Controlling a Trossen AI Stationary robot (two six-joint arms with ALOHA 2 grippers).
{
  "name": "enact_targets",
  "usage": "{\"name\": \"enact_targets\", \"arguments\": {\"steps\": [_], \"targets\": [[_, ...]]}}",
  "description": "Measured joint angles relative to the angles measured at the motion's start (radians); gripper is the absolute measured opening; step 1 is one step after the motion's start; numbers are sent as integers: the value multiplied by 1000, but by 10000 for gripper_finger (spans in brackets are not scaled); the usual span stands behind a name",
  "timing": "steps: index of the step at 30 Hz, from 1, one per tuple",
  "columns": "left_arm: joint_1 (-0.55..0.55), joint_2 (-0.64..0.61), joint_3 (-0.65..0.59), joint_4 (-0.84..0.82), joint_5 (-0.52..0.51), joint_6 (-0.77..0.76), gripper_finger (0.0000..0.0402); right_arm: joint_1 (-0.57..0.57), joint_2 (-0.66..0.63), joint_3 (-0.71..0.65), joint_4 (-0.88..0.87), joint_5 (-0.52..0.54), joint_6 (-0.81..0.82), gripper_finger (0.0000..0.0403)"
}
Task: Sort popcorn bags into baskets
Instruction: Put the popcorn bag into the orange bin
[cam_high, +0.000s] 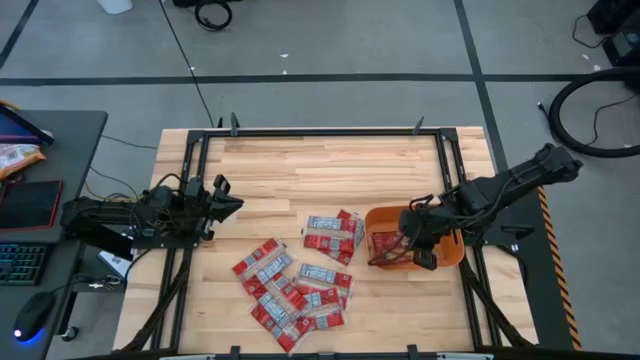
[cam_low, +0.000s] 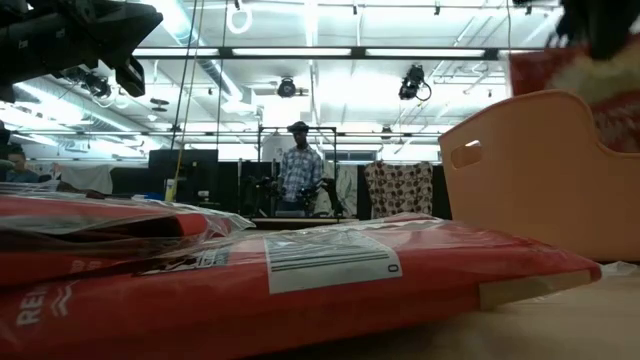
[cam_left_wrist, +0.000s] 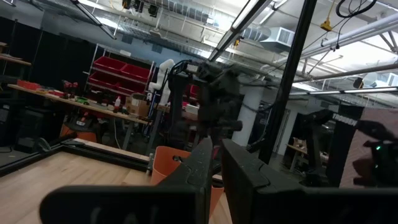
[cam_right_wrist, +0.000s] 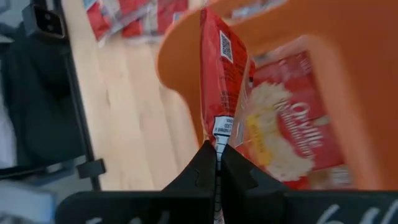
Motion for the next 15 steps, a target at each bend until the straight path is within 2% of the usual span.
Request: {"name": "enact_targets", "arguments": {"steps": [5,12,15], "targets": [[0,0,0,0,0,0,36,-94,-30,-141,107,-137,-48,6],[0,0,0,0,0,0,36,-207,-11,-233,199,-306,-115,11],[0,0,0,0,0,0,36,-227,3,-238,207,-316,-126,18]]}}
